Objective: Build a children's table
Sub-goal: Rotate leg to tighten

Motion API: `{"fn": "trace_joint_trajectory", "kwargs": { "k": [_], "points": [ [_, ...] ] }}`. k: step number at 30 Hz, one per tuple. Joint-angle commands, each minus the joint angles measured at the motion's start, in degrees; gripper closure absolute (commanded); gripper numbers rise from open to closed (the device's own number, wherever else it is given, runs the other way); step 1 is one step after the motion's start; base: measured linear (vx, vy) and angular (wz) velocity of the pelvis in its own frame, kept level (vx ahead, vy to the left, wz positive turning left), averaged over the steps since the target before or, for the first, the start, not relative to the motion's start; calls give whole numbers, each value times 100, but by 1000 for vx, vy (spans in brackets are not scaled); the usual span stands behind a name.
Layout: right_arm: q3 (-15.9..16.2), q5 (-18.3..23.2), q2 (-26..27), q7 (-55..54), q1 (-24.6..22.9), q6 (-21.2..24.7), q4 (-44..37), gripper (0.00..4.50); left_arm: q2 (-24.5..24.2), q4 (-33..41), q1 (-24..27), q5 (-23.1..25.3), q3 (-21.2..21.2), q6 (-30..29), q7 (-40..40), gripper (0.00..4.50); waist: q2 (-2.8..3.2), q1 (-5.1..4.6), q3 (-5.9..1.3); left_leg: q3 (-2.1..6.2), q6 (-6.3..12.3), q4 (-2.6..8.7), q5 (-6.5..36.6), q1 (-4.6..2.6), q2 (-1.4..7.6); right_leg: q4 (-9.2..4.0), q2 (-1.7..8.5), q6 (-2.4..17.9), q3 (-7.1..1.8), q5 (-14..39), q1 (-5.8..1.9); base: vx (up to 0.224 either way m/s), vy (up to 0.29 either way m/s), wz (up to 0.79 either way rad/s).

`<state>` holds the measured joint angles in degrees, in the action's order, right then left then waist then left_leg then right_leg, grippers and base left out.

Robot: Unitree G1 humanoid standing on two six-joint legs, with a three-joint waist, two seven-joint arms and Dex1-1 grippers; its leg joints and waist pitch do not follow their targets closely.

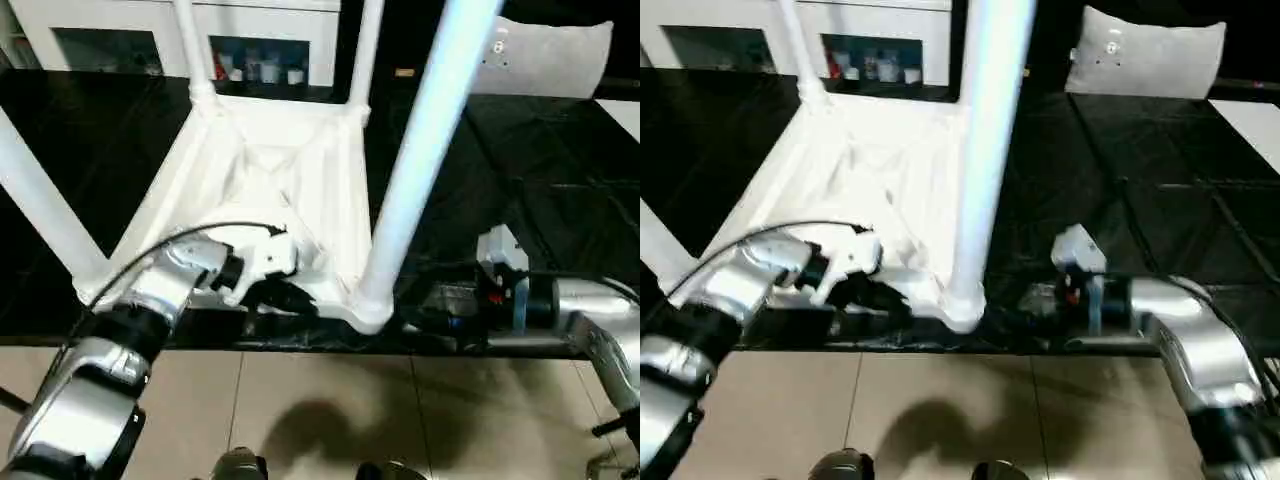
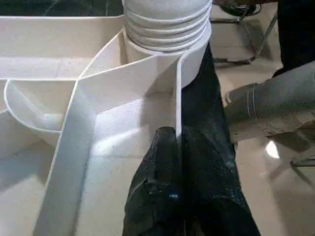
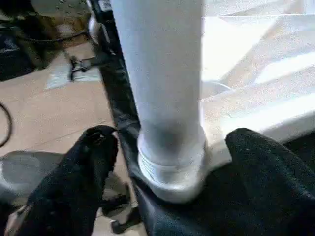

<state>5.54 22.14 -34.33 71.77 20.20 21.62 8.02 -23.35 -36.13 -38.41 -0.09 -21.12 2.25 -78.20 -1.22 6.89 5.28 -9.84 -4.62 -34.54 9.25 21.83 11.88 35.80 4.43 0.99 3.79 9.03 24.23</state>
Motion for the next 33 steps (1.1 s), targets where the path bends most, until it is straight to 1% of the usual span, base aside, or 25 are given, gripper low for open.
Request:
{"fn": "trace_joint_trajectory", "kwargs": {
  "k": [1,3,5,6,7,9,10,12,16,17,18,19,20,21,23,24,25,26,27,28,29,30,31,32,33],
  "points": [
    [103,-77,16,153,182,-180,312,85,147,260,129,-43,-100,-144,77,450,-86,17,-529,-8,261,356,1193,-87,132,-455,383,1158,-222,1840,-349,0,0,0],
    [129,-114,40,173,246,-224,411,95,152,308,150,-31,-99,-194,106,450,-89,6,-505,-11,238,365,1282,-91,113,-497,371,1076,-217,2066,-344,0,0,0],
    [167,-93,114,337,405,-218,624,129,154,368,176,7,-113,-213,127,450,-90,13,-513,2,213,377,1262,-84,110,-493,367,994,-217,2119,-359,0,0,0],
    [188,-69,140,426,460,-192,682,129,154,380,179,21,-115,-225,125,450,-90,13,-519,-2,216,371,1284,-94,109,-493,367,1009,-220,2102,-355,0,0,0],
    [206,-58,151,486,499,-200,740,136,148,449,204,37,-108,-280,130,450,-96,11,-518,3,211,375,1271,-81,106,-491,371,994,-219,2104,-372,0,0,0],
    [234,-62,168,536,541,-224,802,162,142,467,208,69,-108,-309,143,450,-68,17,-521,5,216,374,1229,-93,114,-480,369,1020,-228,2005,-360,0,0,0],
    [269,-97,205,562,592,-286,907,162,132,483,209,89,-112,-336,166,450,-74,14,-532,0,228,372,1191,-91,112,-470,362,1066,-227,1881,-363,0,0,0],
    [309,-143,250,576,647,-364,1030,183,121,501,211,106,-120,-360,188,450,-75,17,-533,-4,236,370,1188,-97,111,-462,359,1111,-224,1808,-361,0,0,0],
    [416,-268,388,560,765,-590,1344,221,114,550,210,142,-141,-410,217,450,-70,8,-527,-6,210,372,1267,-102,105,-486,361,1084,-219,1971,-353,0,0,0],
    [432,-289,406,554,770,-619,1366,225,116,558,209,145,-142,-419,219,450,-6,20,-509,7,200,381,1281,-97,107,-482,364,1087,-223,1964,-347,0,0,0],
    [442,-328,439,550,780,-668,1405,232,128,556,201,152,-144,-430,229,450,-49,13,-514,1,190,381,1308,-94,105,-487,354,1063,-224,1941,-355,0,0,0],
    [442,-332,443,548,780,-673,1408,232,129,557,201,152,-144,-432,230,450,-50,15,-512,5,190,387,1314,-96,101,-487,352,1060,-220,1953,-361,0,0,0],
    [449,-369,476,531,785,-717,1434,246,137,571,205,158,-142,-448,234,450,-21,10,-504,4,179,390,1378,-102,102,-502,349,1052,-222,1994,-352,0,0,0],
    [449,-411,510,496,791,-784,1466,248,148,581,209,162,-139,-467,242,450,-26,6,-501,7,174,394,1411,-106,105,-502,351,1055,-220,2026,-350,0,0,0],
    [465,-411,558,470,773,-805,1468,250,184,623,244,151,-119,-572,296,450,47,-9,-482,22,125,406,1578,-118,99,-518,344,1064,-214,2141,-339,0,0,0],
    [474,-405,571,475,771,-816,1483,252,193,639,257,143,-111,-614,317,450,14,-23,-481,20,116,410,1662,-128,97,-529,340,1069,-210,2188,-345,0,0,0],
    [460,-360,575,466,724,-756,1412,254,219,656,262,138,-87,-716,391,450,53,-23,-463,29,106,417,1716,-133,97,-530,340,1074,-211,2229,-339,0,0,0],
    [448,-323,576,460,682,-705,1348,254,237,676,269,136,-69,-796,450,450,29,-35,-460,26,110,419,1749,-136,96,-543,334,1066,-214,2266,-345,0,0,0],
    [445,-316,575,459,674,-694,1335,254,241,680,270,135,-66,-810,461,450,34,-35,-459,29,110,422,1788,-152,100,-549,337,1064,-212,2330,-340,0,0,0],
    [368,-211,646,212,531,-433,1077,254,352,705,250,84,12,-1083,644,450,29,-36,-441,32,110,433,1799,-148,97,-557,326,1041,-213,2378,-344,0,0,0],
    [368,-211,646,212,531,-433,1077,254,352,705,250,84,12,-1083,644,450,26,-36,-443,37,106,434,1835,-163,95,-567,336,1023,-213,2440,-343,0,0,0],
    [335,-179,687,83,473,-318,967,254,407,708,236,65,50,-1199,739,450,19,-49,-442,46,101,444,1828,-144,89,-562,333,1002,-205,2467,-361,0,0,0],
    [292,-205,776,-246,417,-141,826,254,498,718,205,52,106,-1386,910,450,1,-62,-413,36,100,446,1846,-159,87,-590,329,967,-212,2536,-324,0,0,0],
    [224,-259,916,-660,409,21,755,254,598,714,165,42,163,-1524,1087,450,11,-73,-409,44,98,444,1850,-162,77,-591,327,938,-206,2609,-326,0,0,0],
    [70,-324,1203,-1402,421,309,658,254,796,682,78,30,272,-1780,1433,450,7,-103,-392,40,69,457,1814,-139,71,-588,312,914,-210,2628,-335,0,0,0]
  ]
}}
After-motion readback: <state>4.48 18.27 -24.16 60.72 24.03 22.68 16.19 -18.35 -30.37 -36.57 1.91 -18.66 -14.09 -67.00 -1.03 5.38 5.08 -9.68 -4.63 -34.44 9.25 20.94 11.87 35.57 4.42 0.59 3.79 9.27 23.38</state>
